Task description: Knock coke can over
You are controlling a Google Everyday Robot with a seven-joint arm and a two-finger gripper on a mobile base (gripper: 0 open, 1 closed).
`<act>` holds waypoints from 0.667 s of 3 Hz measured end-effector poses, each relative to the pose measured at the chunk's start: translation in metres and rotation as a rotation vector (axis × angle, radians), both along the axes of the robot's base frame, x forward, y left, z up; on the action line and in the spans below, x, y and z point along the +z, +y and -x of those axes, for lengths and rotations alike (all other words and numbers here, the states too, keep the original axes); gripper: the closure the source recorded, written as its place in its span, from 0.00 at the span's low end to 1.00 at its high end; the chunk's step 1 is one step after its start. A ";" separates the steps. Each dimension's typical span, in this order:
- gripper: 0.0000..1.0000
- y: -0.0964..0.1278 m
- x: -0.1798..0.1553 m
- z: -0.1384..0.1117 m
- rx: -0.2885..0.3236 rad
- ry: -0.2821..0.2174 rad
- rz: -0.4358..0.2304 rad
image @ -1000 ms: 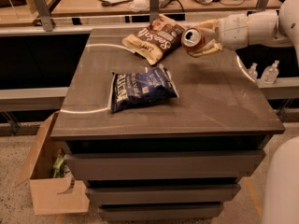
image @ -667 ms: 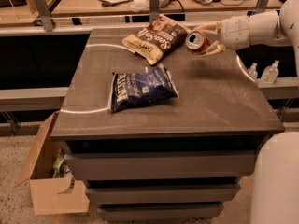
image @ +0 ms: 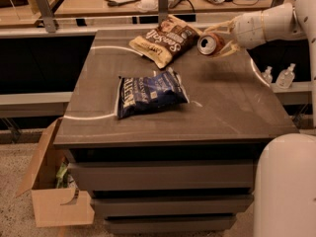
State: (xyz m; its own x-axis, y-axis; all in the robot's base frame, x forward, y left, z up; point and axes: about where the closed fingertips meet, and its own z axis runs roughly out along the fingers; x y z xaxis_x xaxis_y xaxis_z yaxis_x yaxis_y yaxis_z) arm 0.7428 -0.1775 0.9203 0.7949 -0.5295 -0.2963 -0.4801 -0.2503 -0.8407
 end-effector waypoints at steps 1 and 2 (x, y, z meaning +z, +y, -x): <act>1.00 0.011 -0.010 0.009 0.074 0.008 0.100; 1.00 0.015 -0.018 0.011 0.110 0.008 0.193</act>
Offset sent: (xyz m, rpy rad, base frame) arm -0.0144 0.0074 -0.0194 -0.3165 0.0123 0.1597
